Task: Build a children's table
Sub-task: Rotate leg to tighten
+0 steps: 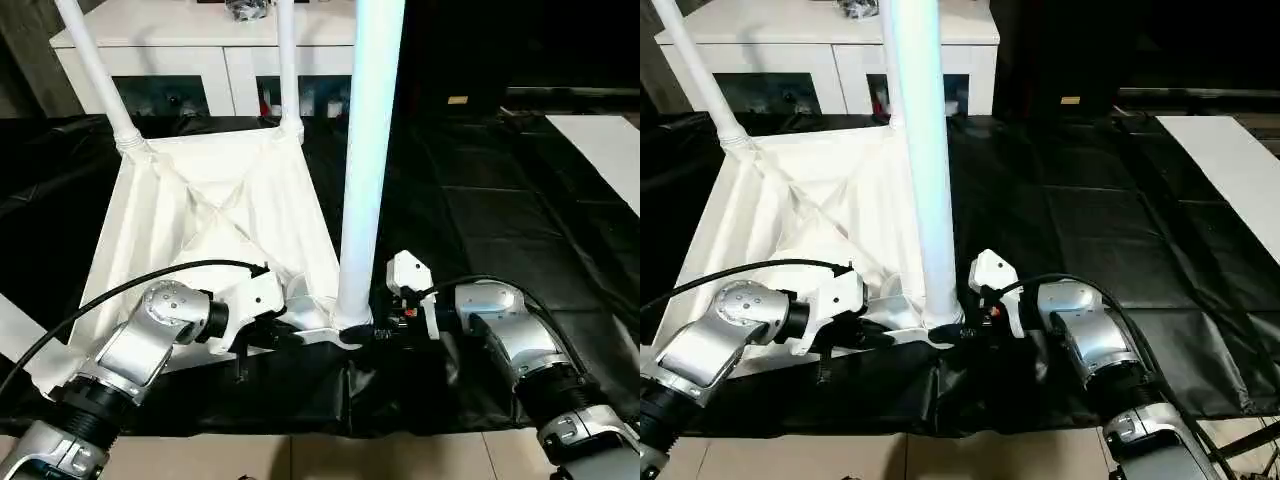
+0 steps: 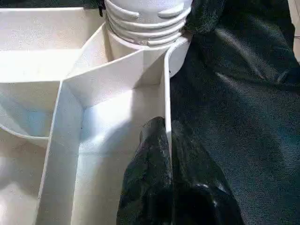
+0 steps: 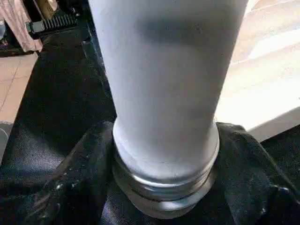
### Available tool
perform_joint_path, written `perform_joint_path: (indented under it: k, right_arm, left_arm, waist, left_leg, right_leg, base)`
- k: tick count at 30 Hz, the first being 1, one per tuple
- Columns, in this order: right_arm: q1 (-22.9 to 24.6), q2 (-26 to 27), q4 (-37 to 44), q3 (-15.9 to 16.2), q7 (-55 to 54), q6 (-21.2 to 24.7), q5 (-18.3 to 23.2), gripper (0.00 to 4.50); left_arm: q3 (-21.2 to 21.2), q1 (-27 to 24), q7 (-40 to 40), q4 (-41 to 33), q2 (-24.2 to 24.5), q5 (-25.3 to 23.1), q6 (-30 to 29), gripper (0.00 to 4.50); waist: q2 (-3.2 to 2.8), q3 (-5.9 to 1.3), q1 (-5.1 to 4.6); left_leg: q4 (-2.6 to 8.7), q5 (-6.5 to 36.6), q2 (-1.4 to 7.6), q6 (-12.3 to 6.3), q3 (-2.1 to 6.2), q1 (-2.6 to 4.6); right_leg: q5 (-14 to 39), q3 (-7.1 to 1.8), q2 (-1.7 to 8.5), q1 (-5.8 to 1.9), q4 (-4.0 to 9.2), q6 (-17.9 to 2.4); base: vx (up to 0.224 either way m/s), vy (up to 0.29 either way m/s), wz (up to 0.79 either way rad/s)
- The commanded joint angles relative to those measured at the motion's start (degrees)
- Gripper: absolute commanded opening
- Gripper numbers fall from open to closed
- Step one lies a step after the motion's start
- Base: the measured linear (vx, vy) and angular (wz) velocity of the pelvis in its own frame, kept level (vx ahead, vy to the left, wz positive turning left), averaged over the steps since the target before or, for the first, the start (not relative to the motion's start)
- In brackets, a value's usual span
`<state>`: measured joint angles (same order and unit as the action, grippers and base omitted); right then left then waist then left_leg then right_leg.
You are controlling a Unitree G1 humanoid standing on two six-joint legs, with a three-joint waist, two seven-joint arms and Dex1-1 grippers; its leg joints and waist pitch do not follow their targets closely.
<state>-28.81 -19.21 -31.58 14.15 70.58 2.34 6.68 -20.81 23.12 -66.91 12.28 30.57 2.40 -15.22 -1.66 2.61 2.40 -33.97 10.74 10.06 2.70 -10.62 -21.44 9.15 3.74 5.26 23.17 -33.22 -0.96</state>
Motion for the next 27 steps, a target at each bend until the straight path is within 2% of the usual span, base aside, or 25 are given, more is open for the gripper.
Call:
perform_joint_path:
  k: [1, 4, 6, 8, 9, 10, 11, 12, 13, 14, 16, 17, 20, 21, 22, 23, 24, 26, 27]
  right_arm:
    - [-0.72, 0.73, 0.93, -0.64, -0.08, 0.45, 1.76, 2.76]
    - [-0.93, 2.16, -0.52, -1.42, -4.14, 0.24, 0.82, 2.75]
    - [-1.14, 4.38, -1.90, -2.81, -9.55, 1.24, 0.37, 2.75]
    - [-1.15, 5.55, -2.41, -3.45, -12.87, 1.36, -0.15, 2.74]
    - [-1.34, 8.46, -3.83, -5.34, -20.58, 2.15, -0.60, 2.74]
    - [-1.52, 10.13, -4.78, -6.46, -25.24, 2.46, -0.83, 2.74]
    - [-1.58, 11.64, -5.51, -7.66, -29.43, 2.72, -0.79, 2.74]
    - [-1.68, 13.72, -6.47, -9.32, -35.26, 3.13, -0.71, 2.74]
    - [-1.68, 13.72, -6.47, -9.32, -35.26, 3.13, -0.71, 2.74]
    - [-1.80, 14.93, -7.29, -9.90, -40.31, 3.52, -1.74, 2.74]
    - [-2.40, 16.73, -9.16, -9.77, -48.41, 3.48, -4.39, 2.74]
    - [-2.51, 17.12, -9.50, -9.67, -50.08, 3.16, -5.04, 2.74]
    - [-2.93, 18.46, -10.29, -9.56, -52.10, 2.51, -5.77, 2.74]
    - [-3.25, 20.38, -10.06, -7.71, -51.47, 1.17, -7.38, 2.74]
    - [-3.15, 20.91, -9.55, -6.75, -49.91, 0.36, -7.81, 2.74]
    - [-2.87, 21.25, -8.69, -6.69, -48.12, -0.29, -7.16, 2.74]
    - [-2.38, 21.49, -7.14, -7.74, -46.21, -0.07, -4.68, 3.09]
    - [-2.14, 20.96, -6.18, -7.80, -44.51, 0.15, -3.79, 3.43]
    - [-2.13, 20.04, -5.93, -7.40, -43.19, 0.06, -3.65, 3.46]
  left_arm:
    - [-1.93, 0.13, -2.42, -1.69, -0.70, 0.80, -0.03, 0.00]
    - [-2.03, 0.28, -0.61, -0.70, -1.37, -0.19, -1.65, 0.00]
    - [-1.93, 1.02, 2.52, 1.15, -2.81, -1.54, -3.42, 0.00]
    - [-1.43, 1.65, 4.93, 2.47, -4.19, -2.03, -4.25, 0.00]
    - [-0.06, 3.17, 10.35, 5.55, -7.47, -2.74, -5.06, 0.00]
    - [0.77, 4.31, 13.92, 7.63, -9.51, -3.25, -5.70, 0.00]
    - [1.33, 5.18, 16.71, 9.24, -11.22, -3.61, -6.35, 0.00]
    - [1.97, 6.39, 20.56, 11.37, -13.49, -4.22, -7.62, 0.00]
    - [1.97, 6.39, 20.56, 11.37, -13.49, -4.22, -7.62, 0.00]
    - [2.97, 7.52, 24.86, 13.23, -15.67, -4.70, -9.46, 0.00]
    - [4.19, 9.48, 31.24, 16.36, -18.42, -5.98, -11.21, 0.00]
    - [4.41, 9.77, 32.63, 16.84, -18.84, -6.41, -11.32, 0.00]
    - [4.79, 10.57, 34.81, 18.30, -19.82, -7.28, -10.98, 0.00]
    - [4.71, 11.42, 35.93, 19.82, -20.84, -8.35, -10.19, 0.00]
    - [4.66, 11.62, 35.96, 20.12, -21.14, -8.58, -10.00, 0.00]
    - [4.46, 11.68, 35.61, 20.10, -21.16, -8.70, -9.77, 0.00]
    - [3.89, 11.51, 34.36, 19.43, -20.69, -8.42, -10.04, 0.00]
    - [3.42, 11.16, 32.91, 18.63, -20.05, -8.18, -9.85, 0.00]
    - [2.99, 10.84, 31.96, 17.95, -19.38, -8.11, -9.92, 0.00]
  waist:
    - [0.01, -3.72, 0.09]
    - [-0.04, -3.66, -0.05]
    - [0.28, -3.49, -0.19]
    - [0.35, -3.15, -0.55]
    - [0.74, -3.19, -0.58]
    - [0.53, -2.92, -0.90]
    - [0.89, -2.90, -0.91]
    - [0.77, -3.10, -0.75]
    - [0.88, -3.03, -0.89]
    - [1.22, -3.01, -0.94]
    - [0.91, -3.05, -0.82]
    - [0.92, -3.07, -0.80]
    - [0.75, -3.16, -0.69]
    - [0.37, -3.17, -0.74]
    - [0.46, -3.24, -0.80]
    - [0.44, -3.32, -0.65]
    - [0.43, -3.35, -0.67]
    - [0.42, -3.36, -0.57]
    - [0.43, -3.37, -0.59]
  left_leg:
    - [4.21, 11.54, 3.05, -3.91, 0.87, 0.86]
    - [4.28, 12.18, 3.07, -3.45, 0.88, 0.86]
    - [4.41, 13.18, 2.99, -2.92, 0.95, 0.85]
    - [4.57, 15.40, 2.78, -1.82, 1.00, 0.89]
    - [4.56, 16.97, 2.77, -1.16, 1.17, 1.07]
    - [4.63, 17.39, 2.59, -0.37, 1.15, 0.95]
    - [4.65, 17.81, 2.60, 0.16, 1.20, 1.11]
    - [4.62, 18.56, 2.54, 0.82, 1.41, 1.39]
    - [4.86, 18.76, 2.49, 0.83, 1.70, 0.86]
    - [4.91, 18.78, 2.50, 0.67, 1.65, 0.69]
    - [4.64, 19.44, 2.27, 0.43, 1.48, 1.34]
    - [4.65, 19.34, 2.26, 0.45, 1.52, 1.27]
    - [4.72, 19.05, 2.25, -0.17, 1.52, 1.03]
    - [4.77, 18.99, 2.31, -0.31, 1.48, 1.05]
    - [4.75, 18.94, 2.24, -0.46, 1.44, 0.97]
    - [4.77, 18.88, 2.30, -0.65, 1.47, 0.94]
    - [4.75, 18.93, 2.31, -1.06, 1.41, 0.94]
    - [4.79, 18.65, 2.42, -1.47, 1.40, 0.92]
    - [4.81, 18.29, 2.40, -1.55, 1.40, 0.76]
  right_leg:
    - [9.84, -2.21, 2.89, -2.85, 2.48, -14.60]
    - [10.84, -2.25, 2.91, -2.75, 2.55, -14.47]
    - [12.58, -2.28, 2.95, -2.72, 2.83, -14.09]
    - [17.31, -2.33, 2.95, -2.57, 3.26, -12.85]
    - [20.88, -2.30, 3.15, -2.58, 3.65, -11.57]
    - [23.18, -2.36, 3.08, -2.35, 3.82, -10.67]
    - [24.42, -2.35, 3.09, -2.15, 4.07, -10.19]
    - [26.39, -2.24, 3.27, -2.13, 4.18, -9.26]
    - [27.56, -2.01, 3.35, -2.47, 4.24, -8.31]
    - [27.88, -1.92, 3.28, -2.57, 4.34, -7.87]
    - [28.22, -2.06, 3.19, -1.74, 4.70, -7.59]
    - [28.14, -2.03, 3.21, -1.78, 4.71, -7.58]
    - [26.72, -1.99, 3.13, -1.92, 4.81, -7.22]
    - [25.12, -2.05, 3.02, -1.80, 4.78, -7.54]
    - [24.41, -2.02, 2.94, -1.88, 4.74, -7.66]
    - [23.24, -2.01, 2.98, -2.06, 4.54, -8.04]
    - [22.46, -2.08, 3.01, -2.12, 4.48, -8.43]
    - [21.90, -2.10, 3.08, -2.17, 4.41, -8.84]
    - [21.50, -2.06, 3.02, -2.29, 4.31, -8.99]
  base:
    - [0.000, 0.000, 0.00]
    - [0.000, 0.000, 0.00]
    - [0.000, 0.000, 0.00]
    - [0.000, 0.000, 0.00]
    - [0.000, 0.000, 0.00]
    - [0.000, 0.000, 0.00]
    - [0.000, 0.000, 0.00]
    - [0.000, 0.000, 0.00]
    - [0.000, 0.000, 0.00]
    - [0.000, 0.000, 0.00]
    - [0.000, 0.000, 0.00]
    - [0.000, 0.000, 0.00]
    - [0.000, 0.000, 0.00]
    - [0.000, 0.000, 0.00]
    - [0.000, 0.000, 0.00]
    - [0.000, 0.000, 0.00]
    - [0.000, 0.000, 0.00]
    - [0.000, 0.000, 0.00]
    - [0.000, 0.000, 0.00]
